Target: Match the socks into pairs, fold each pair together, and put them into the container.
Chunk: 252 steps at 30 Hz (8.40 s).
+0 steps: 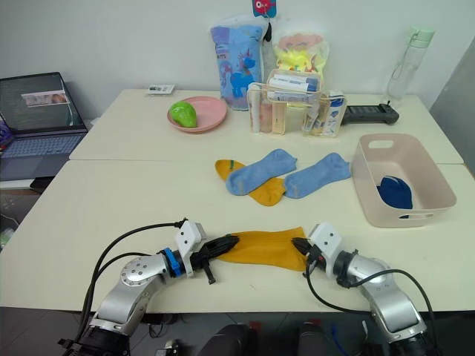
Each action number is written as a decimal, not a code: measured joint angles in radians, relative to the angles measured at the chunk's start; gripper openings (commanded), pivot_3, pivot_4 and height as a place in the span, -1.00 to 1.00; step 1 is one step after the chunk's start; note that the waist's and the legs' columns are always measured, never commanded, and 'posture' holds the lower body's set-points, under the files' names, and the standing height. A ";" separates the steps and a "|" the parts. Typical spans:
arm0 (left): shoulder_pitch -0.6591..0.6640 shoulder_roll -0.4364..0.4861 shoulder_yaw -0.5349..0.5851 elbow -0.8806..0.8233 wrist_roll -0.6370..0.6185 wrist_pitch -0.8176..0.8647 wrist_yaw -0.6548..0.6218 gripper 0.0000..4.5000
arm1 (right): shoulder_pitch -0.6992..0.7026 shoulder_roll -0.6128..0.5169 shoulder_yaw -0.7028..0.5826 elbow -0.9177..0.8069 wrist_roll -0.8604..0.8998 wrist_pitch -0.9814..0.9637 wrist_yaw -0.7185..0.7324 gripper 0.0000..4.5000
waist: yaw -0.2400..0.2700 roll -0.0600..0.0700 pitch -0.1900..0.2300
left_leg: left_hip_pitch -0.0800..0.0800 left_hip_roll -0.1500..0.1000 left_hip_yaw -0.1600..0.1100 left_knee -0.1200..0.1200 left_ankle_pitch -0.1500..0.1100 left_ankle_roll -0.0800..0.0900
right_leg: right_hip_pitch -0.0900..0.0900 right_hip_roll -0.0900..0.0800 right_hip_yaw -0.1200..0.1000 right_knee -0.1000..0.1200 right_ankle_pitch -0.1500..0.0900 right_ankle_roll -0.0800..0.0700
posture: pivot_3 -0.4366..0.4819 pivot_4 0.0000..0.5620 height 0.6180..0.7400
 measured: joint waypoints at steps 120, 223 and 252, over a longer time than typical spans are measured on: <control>-0.488 -0.194 0.167 0.488 0.029 0.165 0.253 0.70 | -0.182 0.033 -0.080 -0.176 0.043 0.086 -0.043 1.00 | -0.003 -0.001 -0.001 | -0.001 0.000 0.000 0.002 0.001 -0.001 | 0.000 0.000 0.000 0.000 0.000 0.001 | -0.05 -0.47 1.00; -0.722 -0.187 -0.059 0.819 0.313 -0.157 0.121 0.42 | -0.252 -0.143 -0.052 0.128 -0.255 -0.016 -0.024 0.02 | -0.021 -0.002 -0.001 | -0.003 -0.001 0.001 0.003 0.001 -0.002 | -0.001 0.000 0.000 0.001 0.001 0.001 | -0.05 -0.47 1.00; -0.512 -0.030 0.058 0.350 0.100 0.101 -0.093 -0.99 | -0.310 -0.148 -0.135 -0.234 0.042 0.398 0.079 1.00 | -0.022 -0.004 0.000 | -0.005 -0.001 -0.001 0.004 0.001 -0.002 | -0.002 0.000 -0.001 0.001 0.001 0.001 | -0.05 -0.47 1.00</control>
